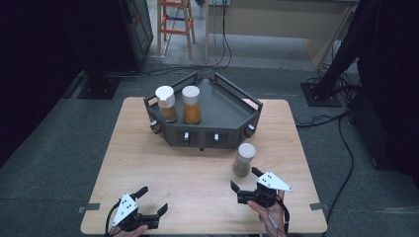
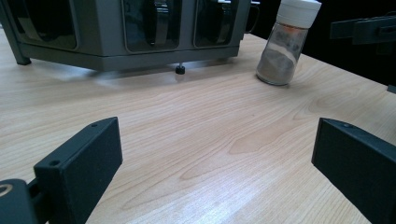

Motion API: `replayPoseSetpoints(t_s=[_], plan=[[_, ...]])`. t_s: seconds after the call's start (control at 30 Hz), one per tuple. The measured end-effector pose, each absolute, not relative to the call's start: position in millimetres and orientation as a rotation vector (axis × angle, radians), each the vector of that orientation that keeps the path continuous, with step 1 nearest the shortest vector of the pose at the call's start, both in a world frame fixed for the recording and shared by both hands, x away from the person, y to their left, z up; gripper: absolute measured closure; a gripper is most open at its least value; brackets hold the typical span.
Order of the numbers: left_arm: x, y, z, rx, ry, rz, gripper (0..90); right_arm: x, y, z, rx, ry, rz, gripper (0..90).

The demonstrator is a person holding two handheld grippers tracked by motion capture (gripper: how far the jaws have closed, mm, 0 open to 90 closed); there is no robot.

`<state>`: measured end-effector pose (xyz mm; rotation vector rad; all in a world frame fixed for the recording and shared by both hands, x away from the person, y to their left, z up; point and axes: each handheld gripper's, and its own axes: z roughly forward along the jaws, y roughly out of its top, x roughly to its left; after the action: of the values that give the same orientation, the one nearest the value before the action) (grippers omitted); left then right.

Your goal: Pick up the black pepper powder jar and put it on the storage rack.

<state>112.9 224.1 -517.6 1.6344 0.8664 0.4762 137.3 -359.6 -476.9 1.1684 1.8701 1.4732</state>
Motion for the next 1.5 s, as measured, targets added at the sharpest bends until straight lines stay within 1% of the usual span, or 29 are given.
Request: replayPoseSetpoints(t_s=[0.6,1.0,1.5], plan=[[113,225,-518,1.636,0.869,0.474,1.6,157,-356,-475,1.212,1.818,1.383,2.3],[114,225,-518,1.633,0.873,0.473,1.6,179,-351,-476,1.258,1.800,1.346,2.6],[113,226,-518,1.630,0.873,0.474,1.6,195,-345,-477,1.285,1.794,1.317,8.2]])
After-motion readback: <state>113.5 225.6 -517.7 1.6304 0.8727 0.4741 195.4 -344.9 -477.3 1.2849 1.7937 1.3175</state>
